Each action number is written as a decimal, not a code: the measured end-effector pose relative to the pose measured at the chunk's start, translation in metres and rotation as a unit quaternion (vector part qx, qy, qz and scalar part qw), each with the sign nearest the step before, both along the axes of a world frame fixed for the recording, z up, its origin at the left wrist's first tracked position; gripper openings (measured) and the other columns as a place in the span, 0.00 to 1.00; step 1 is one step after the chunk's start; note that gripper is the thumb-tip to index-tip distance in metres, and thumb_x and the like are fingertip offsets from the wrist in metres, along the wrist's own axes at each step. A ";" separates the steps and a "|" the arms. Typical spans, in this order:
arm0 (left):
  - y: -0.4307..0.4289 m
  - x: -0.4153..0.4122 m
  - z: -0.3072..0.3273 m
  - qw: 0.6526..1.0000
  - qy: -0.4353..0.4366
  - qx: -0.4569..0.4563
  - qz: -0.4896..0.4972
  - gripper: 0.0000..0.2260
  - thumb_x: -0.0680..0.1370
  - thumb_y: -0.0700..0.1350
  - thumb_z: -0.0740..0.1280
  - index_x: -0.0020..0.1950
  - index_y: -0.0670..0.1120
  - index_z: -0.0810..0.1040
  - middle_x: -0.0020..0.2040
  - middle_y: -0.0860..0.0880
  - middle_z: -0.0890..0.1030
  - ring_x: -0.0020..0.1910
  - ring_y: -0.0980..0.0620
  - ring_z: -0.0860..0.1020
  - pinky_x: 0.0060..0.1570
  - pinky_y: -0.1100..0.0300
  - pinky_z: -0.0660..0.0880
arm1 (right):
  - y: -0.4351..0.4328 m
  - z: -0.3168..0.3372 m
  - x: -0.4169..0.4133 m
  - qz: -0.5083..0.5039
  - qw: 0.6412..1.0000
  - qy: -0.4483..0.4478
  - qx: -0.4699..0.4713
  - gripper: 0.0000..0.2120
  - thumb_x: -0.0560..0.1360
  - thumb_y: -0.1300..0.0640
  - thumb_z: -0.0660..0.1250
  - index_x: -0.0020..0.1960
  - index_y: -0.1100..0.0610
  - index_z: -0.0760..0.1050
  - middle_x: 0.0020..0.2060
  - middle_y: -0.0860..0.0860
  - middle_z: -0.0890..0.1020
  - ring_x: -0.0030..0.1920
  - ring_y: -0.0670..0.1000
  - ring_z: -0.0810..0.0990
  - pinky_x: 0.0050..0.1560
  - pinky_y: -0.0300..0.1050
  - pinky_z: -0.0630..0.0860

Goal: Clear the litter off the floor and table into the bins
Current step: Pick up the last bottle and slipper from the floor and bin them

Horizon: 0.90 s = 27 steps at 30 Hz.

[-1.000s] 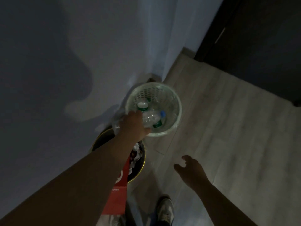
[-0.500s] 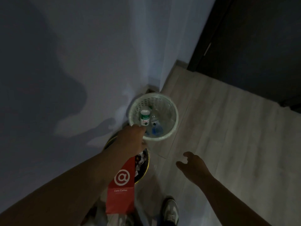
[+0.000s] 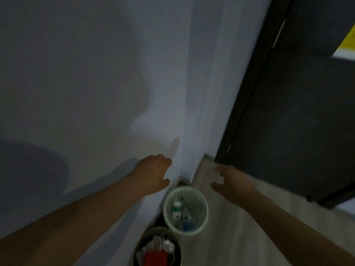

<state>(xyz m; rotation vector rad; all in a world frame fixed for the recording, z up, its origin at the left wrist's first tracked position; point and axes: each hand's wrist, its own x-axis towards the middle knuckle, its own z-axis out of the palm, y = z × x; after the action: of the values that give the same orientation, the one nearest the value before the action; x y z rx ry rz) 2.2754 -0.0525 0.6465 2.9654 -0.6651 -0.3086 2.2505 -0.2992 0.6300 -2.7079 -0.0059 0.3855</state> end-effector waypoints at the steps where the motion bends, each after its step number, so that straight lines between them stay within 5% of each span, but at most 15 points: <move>1: 0.003 0.005 0.033 0.999 -0.034 0.000 0.003 0.23 0.77 0.52 0.64 0.69 0.45 0.69 0.64 0.45 0.73 0.60 0.46 0.73 0.58 0.52 0.71 | 0.000 0.036 0.006 0.007 0.999 -0.031 -0.002 0.27 0.76 0.49 0.68 0.72 0.53 0.66 0.66 0.53 0.73 0.63 0.51 0.74 0.61 0.41 0.70; 8: 0.025 -0.001 0.253 0.973 -0.230 -0.019 0.014 0.24 0.77 0.55 0.64 0.71 0.48 0.67 0.64 0.47 0.73 0.61 0.47 0.73 0.59 0.57 0.69 | 0.013 0.263 0.002 0.074 0.970 -0.230 0.011 0.27 0.76 0.49 0.68 0.72 0.52 0.66 0.63 0.51 0.74 0.59 0.49 0.75 0.60 0.41 0.73; 14: 0.029 -0.058 0.387 0.931 -0.361 -0.036 0.049 0.23 0.75 0.57 0.66 0.68 0.52 0.70 0.62 0.52 0.75 0.60 0.52 0.74 0.59 0.61 0.68 | 0.016 0.399 -0.020 0.157 0.904 -0.394 0.045 0.27 0.74 0.48 0.70 0.70 0.51 0.68 0.61 0.49 0.76 0.59 0.46 0.75 0.62 0.41 0.72; 22: 0.013 -0.144 0.445 0.889 -0.431 -0.006 0.153 0.22 0.75 0.57 0.66 0.67 0.54 0.71 0.61 0.56 0.75 0.57 0.57 0.75 0.53 0.68 0.65 | 0.014 0.462 -0.023 0.300 0.807 -0.497 0.109 0.19 0.71 0.45 0.70 0.61 0.47 0.74 0.50 0.40 0.75 0.50 0.38 0.73 0.54 0.34 0.71; 27: 0.006 -0.195 0.454 0.865 -0.431 0.031 0.254 0.21 0.75 0.56 0.67 0.67 0.54 0.72 0.59 0.56 0.76 0.43 0.62 0.72 0.42 0.77 0.60 | 0.031 0.464 -0.025 0.385 0.764 -0.495 0.151 0.18 0.73 0.47 0.70 0.61 0.47 0.74 0.52 0.41 0.76 0.52 0.41 0.74 0.56 0.38 0.71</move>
<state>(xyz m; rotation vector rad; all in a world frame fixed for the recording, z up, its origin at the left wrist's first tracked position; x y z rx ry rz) 2.0806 -0.0468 1.1005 3.0704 0.1384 1.0961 2.2259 -0.2687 1.0944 -2.1226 -1.3536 -0.8108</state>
